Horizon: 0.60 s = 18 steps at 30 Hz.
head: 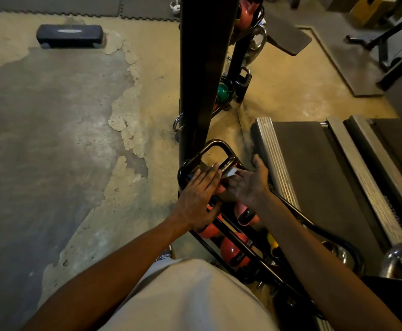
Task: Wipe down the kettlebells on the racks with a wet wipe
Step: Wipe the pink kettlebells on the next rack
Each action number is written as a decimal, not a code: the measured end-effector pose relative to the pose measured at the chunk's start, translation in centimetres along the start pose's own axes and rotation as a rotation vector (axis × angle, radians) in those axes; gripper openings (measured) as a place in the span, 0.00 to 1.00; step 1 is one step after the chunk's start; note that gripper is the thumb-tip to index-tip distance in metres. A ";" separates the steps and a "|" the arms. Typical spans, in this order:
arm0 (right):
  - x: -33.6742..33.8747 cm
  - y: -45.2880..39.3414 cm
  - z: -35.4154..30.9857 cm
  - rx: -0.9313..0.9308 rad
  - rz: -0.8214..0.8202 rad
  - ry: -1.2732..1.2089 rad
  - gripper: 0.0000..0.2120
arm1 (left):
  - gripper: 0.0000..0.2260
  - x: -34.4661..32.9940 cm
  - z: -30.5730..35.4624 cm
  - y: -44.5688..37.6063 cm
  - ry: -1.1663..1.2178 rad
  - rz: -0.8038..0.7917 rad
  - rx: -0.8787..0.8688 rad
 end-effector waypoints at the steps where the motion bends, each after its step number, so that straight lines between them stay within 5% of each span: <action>1: 0.0 0.1 0.2 0.005 -0.004 0.011 0.44 | 0.42 0.0 0.0 0.0 -0.008 -0.004 -0.001; 18: 0.0 2.3 0.5 -0.028 0.035 0.039 0.50 | 0.41 0.2 0.1 0.0 -0.003 -0.003 -0.017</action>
Point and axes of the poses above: each hand's wrist, its own y-axis away from the middle knuckle, its own x-axis out of the back of the hand, z = x × y, the point moved 5 cm from there along -y, towards the middle knuckle, and after that the axes turned 12 degrees about z, right-handed, at the moved point
